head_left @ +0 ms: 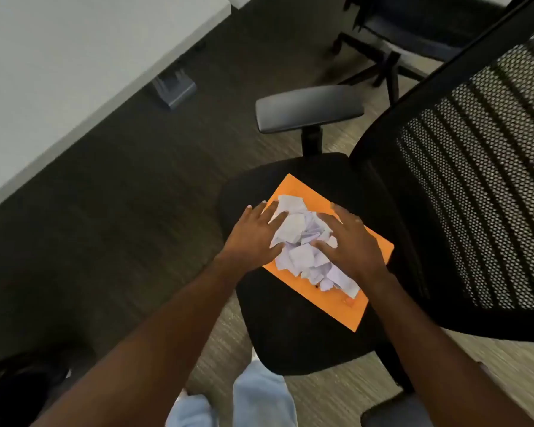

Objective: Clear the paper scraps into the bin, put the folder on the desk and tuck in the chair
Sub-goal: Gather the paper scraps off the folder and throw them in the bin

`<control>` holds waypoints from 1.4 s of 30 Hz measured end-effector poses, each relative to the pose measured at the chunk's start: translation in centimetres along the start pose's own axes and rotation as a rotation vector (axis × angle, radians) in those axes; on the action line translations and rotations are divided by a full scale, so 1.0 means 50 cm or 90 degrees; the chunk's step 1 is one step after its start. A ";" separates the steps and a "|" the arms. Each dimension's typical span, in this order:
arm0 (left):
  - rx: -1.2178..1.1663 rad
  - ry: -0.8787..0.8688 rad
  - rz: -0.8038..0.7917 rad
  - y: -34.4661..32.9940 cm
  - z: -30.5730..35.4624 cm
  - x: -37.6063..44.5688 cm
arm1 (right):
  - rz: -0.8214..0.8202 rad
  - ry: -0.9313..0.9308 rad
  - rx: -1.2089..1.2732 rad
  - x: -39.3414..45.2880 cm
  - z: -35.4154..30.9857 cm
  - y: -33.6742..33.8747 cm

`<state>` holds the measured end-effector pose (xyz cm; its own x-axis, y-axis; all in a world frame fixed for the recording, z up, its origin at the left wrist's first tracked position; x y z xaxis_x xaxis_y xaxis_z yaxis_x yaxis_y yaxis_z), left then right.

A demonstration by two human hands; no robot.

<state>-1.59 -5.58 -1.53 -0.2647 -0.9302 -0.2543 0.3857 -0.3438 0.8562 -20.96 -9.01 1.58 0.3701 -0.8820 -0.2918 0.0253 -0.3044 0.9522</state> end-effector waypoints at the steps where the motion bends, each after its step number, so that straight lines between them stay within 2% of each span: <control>1: 0.014 -0.004 -0.012 -0.015 -0.002 0.012 | -0.026 0.005 -0.001 0.014 -0.001 -0.017; 5: 0.035 0.018 -0.033 -0.055 -0.011 0.062 | -0.121 0.000 -0.039 0.054 -0.015 -0.077; 13: 0.087 0.083 -0.086 -0.113 -0.008 0.087 | -0.196 -0.042 -0.096 0.074 -0.024 -0.150; 17: 0.082 0.095 -0.080 -0.135 -0.022 0.090 | -0.150 -0.048 -0.102 0.088 -0.019 -0.156; 22: 0.079 0.050 -0.057 -0.132 -0.014 0.096 | -0.066 -0.055 -0.065 0.090 -0.009 -0.161; 32: -0.010 0.013 -0.019 -0.119 0.005 0.097 | 0.024 -0.077 0.085 0.095 0.031 -0.135; 38: -0.110 0.021 0.091 -0.087 -0.008 0.094 | 0.060 -0.177 0.264 0.078 0.084 -0.097; 42: -0.291 0.065 0.181 -0.060 -0.034 0.080 | 0.049 -0.248 0.447 0.062 0.118 -0.090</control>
<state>-2.31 -8.52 -5.86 -0.0159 -0.9946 -0.1026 0.7801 -0.0765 0.6210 -25.43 -12.50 -4.12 -0.0066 -0.9325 -0.3612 -0.6250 -0.2781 0.7294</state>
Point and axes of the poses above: each hand's wrist, its own x-axis towards the middle knuckle, its own y-axis out of the back of the hand, z = x × y, the point moved 6 cm from there along x, towards the middle knuckle, and after that the axes turned 15 degrees about -x, right-handed, at the moved point
